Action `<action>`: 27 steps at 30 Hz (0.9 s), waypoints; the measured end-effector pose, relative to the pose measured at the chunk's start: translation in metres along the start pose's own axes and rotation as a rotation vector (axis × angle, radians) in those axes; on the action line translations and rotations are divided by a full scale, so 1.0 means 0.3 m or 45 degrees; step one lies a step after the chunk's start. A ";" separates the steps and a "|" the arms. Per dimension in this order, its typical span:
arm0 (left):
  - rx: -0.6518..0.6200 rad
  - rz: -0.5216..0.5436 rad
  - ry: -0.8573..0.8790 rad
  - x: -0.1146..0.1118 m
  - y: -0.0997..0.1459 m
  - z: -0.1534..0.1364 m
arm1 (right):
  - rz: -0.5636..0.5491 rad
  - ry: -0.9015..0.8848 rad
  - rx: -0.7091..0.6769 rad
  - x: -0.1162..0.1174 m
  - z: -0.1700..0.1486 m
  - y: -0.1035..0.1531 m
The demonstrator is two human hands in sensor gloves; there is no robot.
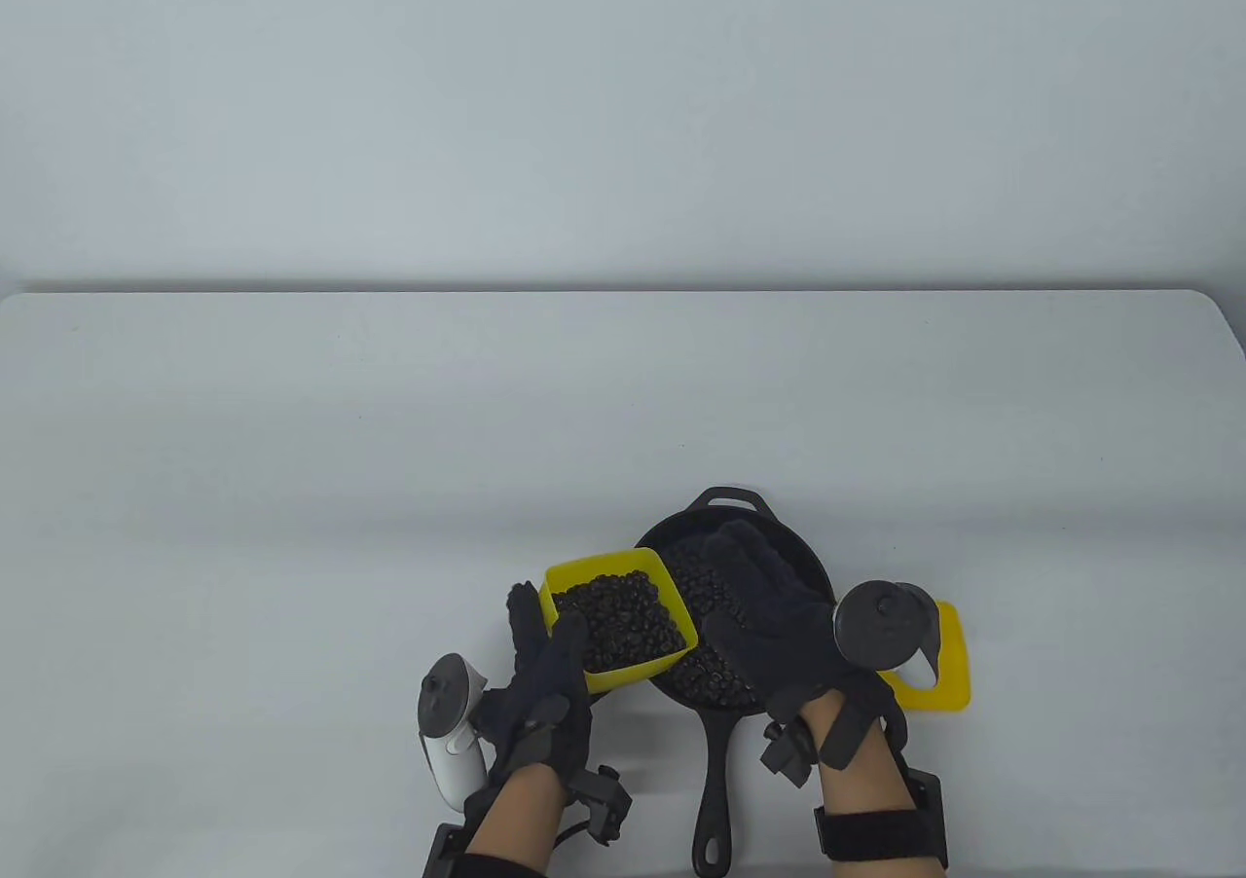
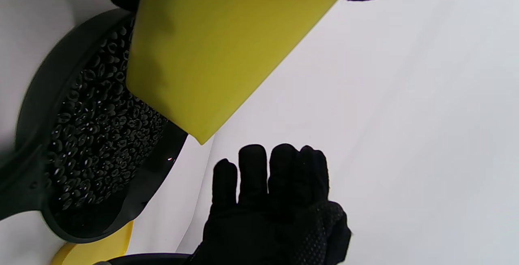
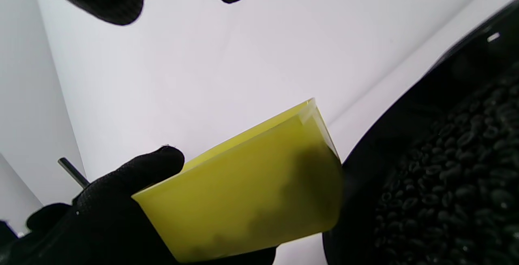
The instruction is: Sprinkle coffee beans onto the frying pan
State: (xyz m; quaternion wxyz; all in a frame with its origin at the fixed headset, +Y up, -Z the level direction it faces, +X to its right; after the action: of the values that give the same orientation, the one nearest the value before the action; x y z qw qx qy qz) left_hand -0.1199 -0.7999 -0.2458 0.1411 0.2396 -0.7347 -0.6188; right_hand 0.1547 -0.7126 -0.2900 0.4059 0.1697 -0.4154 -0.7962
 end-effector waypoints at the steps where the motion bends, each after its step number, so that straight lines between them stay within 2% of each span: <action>1: -0.002 0.003 0.002 0.000 0.000 0.001 | -0.004 0.087 -0.017 -0.004 0.014 0.001; 4: -0.008 0.012 0.026 -0.003 -0.002 0.000 | -0.138 0.446 -0.085 -0.012 0.093 0.010; 6: -0.004 0.012 0.033 -0.005 -0.001 0.000 | -0.326 0.674 -0.205 -0.010 0.162 0.018; 11: -0.017 -0.002 0.010 0.006 0.003 0.020 | -0.226 1.069 -0.407 -0.003 0.243 0.011; 13: -0.032 0.008 0.024 0.013 0.005 0.029 | -0.088 1.171 -0.413 -0.012 0.231 0.001; 17: -0.045 0.024 0.051 0.019 0.009 0.036 | 0.416 1.392 -0.340 -0.047 0.144 -0.031; 21: -0.052 0.008 0.053 0.009 0.010 0.041 | 0.890 1.479 -0.159 -0.073 -0.001 -0.029; 23: -0.050 -0.007 0.065 0.001 0.011 0.041 | 1.067 1.482 -0.030 -0.075 -0.084 -0.016; 27: -0.050 -0.031 0.071 -0.011 0.013 0.041 | 1.242 1.478 0.138 -0.071 -0.216 0.022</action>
State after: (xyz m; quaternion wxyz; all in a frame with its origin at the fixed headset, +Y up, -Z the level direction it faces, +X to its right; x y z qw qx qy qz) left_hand -0.1239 -0.7874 -0.2442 0.1587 0.2630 -0.7153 -0.6276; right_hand 0.2104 -0.7320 -0.3246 0.8564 0.3781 -0.2018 -0.2879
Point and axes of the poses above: the tracker on the back of each hand, its own z axis roughly to the thumb side, its own y axis roughly from the fingertips to the wrist, x = y × z, the point moved 1 cm from there along -y, roughly from the wrist to the fingertips, and after that the axes turned 14 degrees about y, right-handed, at the moved point
